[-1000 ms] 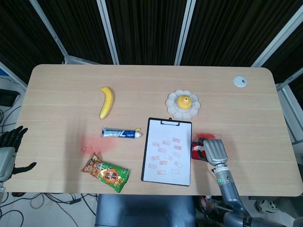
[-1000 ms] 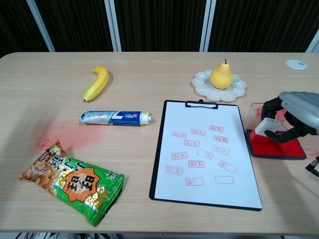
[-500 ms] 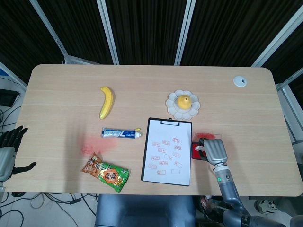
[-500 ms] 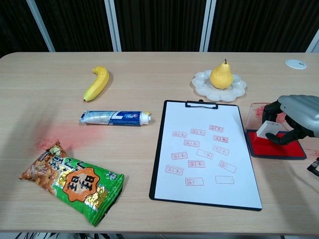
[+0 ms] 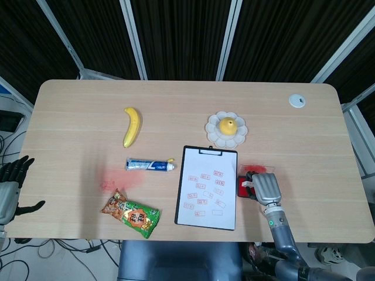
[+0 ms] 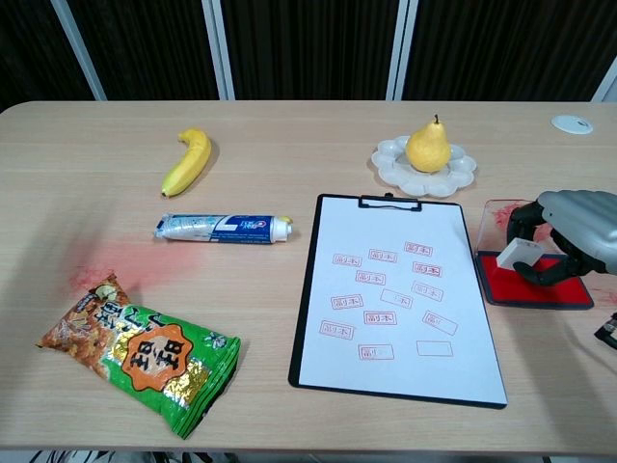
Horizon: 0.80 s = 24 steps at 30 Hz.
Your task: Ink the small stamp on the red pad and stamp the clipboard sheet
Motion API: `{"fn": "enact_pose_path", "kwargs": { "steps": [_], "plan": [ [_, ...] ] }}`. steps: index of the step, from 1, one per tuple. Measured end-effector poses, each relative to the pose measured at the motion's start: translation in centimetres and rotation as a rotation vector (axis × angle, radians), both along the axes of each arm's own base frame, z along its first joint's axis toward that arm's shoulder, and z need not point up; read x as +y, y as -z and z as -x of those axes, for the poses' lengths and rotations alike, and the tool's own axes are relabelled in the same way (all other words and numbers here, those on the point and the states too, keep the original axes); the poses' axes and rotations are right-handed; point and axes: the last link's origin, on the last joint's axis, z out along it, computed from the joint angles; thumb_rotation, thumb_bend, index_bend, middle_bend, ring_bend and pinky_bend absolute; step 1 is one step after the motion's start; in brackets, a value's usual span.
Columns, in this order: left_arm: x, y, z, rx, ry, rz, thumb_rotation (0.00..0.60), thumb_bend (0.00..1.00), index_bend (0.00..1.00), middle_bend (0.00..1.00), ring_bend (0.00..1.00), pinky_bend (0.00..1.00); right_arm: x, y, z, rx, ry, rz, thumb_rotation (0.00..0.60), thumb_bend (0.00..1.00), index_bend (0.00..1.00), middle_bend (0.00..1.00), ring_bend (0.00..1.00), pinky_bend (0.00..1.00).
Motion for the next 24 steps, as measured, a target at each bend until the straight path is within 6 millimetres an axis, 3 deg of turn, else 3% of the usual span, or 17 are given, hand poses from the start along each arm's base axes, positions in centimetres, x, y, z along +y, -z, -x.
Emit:
{"fn": "enact_pose_path", "kwargs": {
  "steps": [11,18,24],
  "plan": [
    [0.1,0.0,0.0,-0.006,-0.006,-0.003,0.6,0.02,0.0,0.0,0.0,0.0,-0.6,-1.2,-2.0,-0.046,-0.03,0.034,0.6,0.74,0.91,0.81,0.89,0.88],
    [0.2,0.1,0.0,-0.016,-0.012,-0.002,0.6,0.02,0.0,0.0,0.0,0.0,-0.8,-2.2,-6.1,-0.106,-0.108,0.046,0.6,0.74,0.92,0.81,0.89,0.88],
    [0.3,0.0,-0.1,-0.017,-0.004,0.0,0.6,0.02,0.0,0.0,0.0,0.0,0.1,-1.9,-10.5,-0.137,-0.188,0.015,0.6,0.74,0.92,0.81,0.89,0.88]
  ]
}}
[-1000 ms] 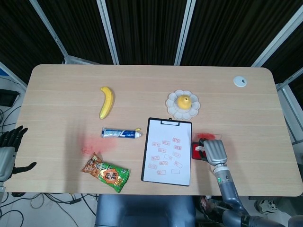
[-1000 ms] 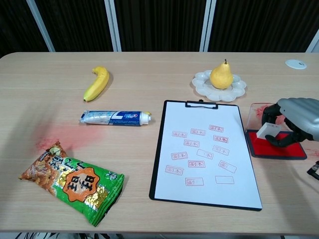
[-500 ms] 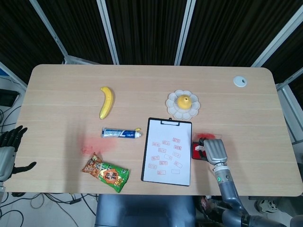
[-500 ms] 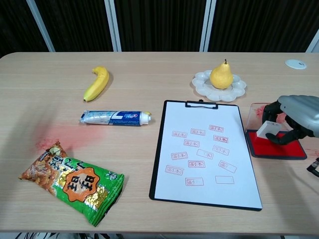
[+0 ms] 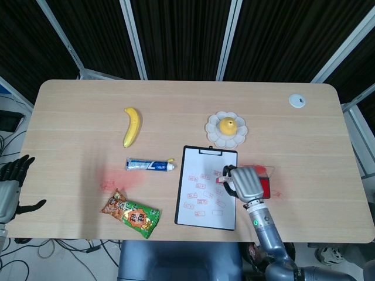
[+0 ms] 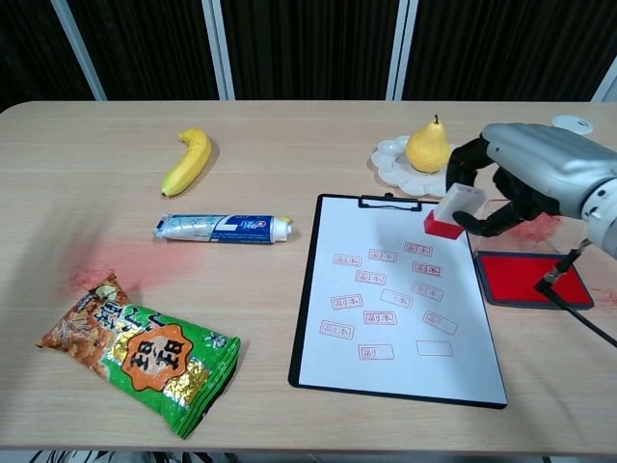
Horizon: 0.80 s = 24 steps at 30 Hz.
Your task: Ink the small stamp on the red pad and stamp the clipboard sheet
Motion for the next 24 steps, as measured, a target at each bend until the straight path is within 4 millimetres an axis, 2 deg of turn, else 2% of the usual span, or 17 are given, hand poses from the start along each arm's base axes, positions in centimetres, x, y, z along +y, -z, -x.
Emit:
{"fn": "enact_pose_path", "kwargs": {
  "steps": [3,9,24],
  "plan": [
    [0.0,-0.1,0.0,-0.006,0.001,-0.003,0.6,0.02,0.0,0.0,0.0,0.0,0.7,1.0,-1.6,0.0,-0.023,-0.021,0.6,0.74,0.92,0.81,0.89,0.88],
    [0.1,-0.3,0.2,-0.021,-0.006,-0.005,0.6,0.02,0.0,0.0,0.0,0.0,1.1,3.5,-3.7,0.012,-0.019,-0.053,0.6,0.74,0.92,0.81,0.89,0.88],
    [0.3,-0.3,0.2,-0.034,-0.011,0.011,0.6,0.02,0.0,0.0,0.0,0.0,1.2,7.7,-4.7,0.085,0.001,-0.071,0.6,0.74,0.92,0.81,0.89,0.88]
  ]
}}
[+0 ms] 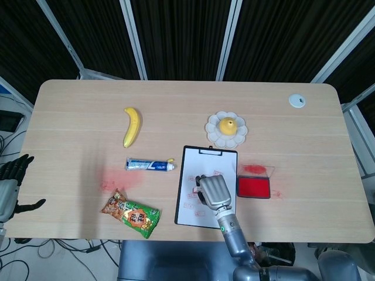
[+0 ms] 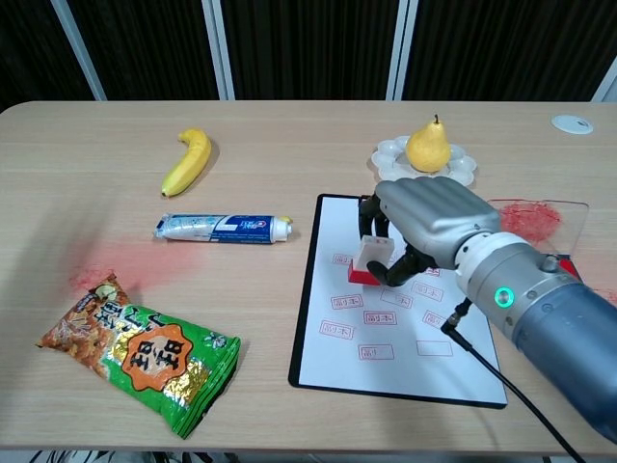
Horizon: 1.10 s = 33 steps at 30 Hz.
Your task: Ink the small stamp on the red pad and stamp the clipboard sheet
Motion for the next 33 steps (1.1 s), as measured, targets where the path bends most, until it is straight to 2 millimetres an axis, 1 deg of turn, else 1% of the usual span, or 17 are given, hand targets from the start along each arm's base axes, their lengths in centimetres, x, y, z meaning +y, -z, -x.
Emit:
{"fn": "enact_pose_path", "kwargs": {
  "steps": [10,17,27,33],
  "plan": [
    [0.0,0.0,0.0,-0.007,-0.001,0.003,0.6,0.02,0.0,0.0,0.0,0.0,-0.1,1.3,-0.6,0.014,-0.005,-0.006,0.6,0.74,0.92,0.81,0.89,0.88],
    [0.1,0.0,0.0,-0.012,-0.004,0.005,0.6,0.02,0.0,0.0,0.0,0.0,-0.4,2.1,-1.6,0.023,-0.032,-0.008,0.6,0.74,0.92,0.81,0.89,0.88],
    [0.1,0.0,0.0,-0.022,-0.007,0.01,0.6,0.02,0.0,0.0,0.0,0.0,-1.5,3.1,-2.6,0.056,-0.066,0.007,0.6,0.74,0.92,0.81,0.89,0.88],
    [0.1,0.0,0.0,-0.027,-0.009,0.014,0.6,0.02,0.0,0.0,0.0,0.0,-1.8,3.3,-2.4,0.07,-0.056,0.008,0.6,0.74,0.92,0.81,0.89,0.88]
  ]
}}
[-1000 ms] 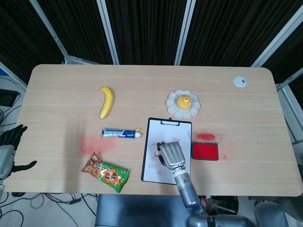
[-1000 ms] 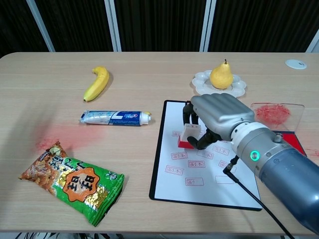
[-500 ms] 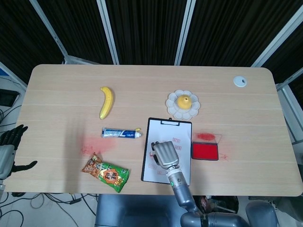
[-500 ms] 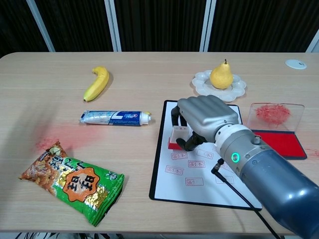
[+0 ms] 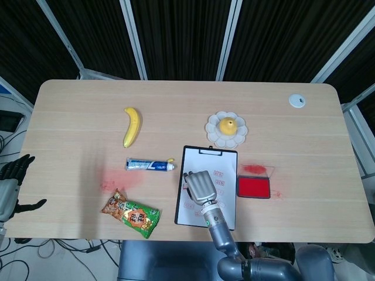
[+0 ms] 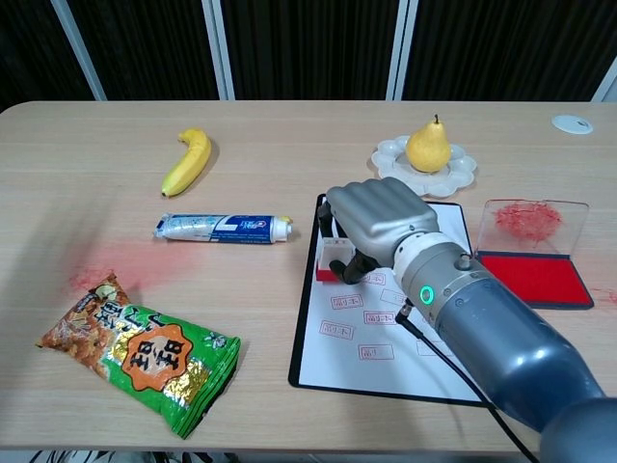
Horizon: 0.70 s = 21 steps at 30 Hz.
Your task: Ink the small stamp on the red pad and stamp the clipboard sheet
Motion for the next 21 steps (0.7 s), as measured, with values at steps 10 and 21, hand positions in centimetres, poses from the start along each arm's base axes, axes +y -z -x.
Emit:
{"fn": "enact_pose_path", "kwargs": {
  "steps": [10,21],
  "plan": [
    [-0.02,-0.04,-0.02,-0.004,-0.001,-0.001,0.6,0.02,0.0,0.0,0.0,0.0,0.21,0.27,0.1,-0.003,0.008,-0.006,0.6,0.74,0.92,0.81,0.89,0.88],
    [-0.05,-0.05,-0.1,-0.011,-0.001,-0.002,0.6,0.02,0.0,0.0,0.0,0.0,0.23,0.39,0.47,0.008,0.016,0.0,0.6,0.74,0.92,0.81,0.89,0.88]
  ]
}}
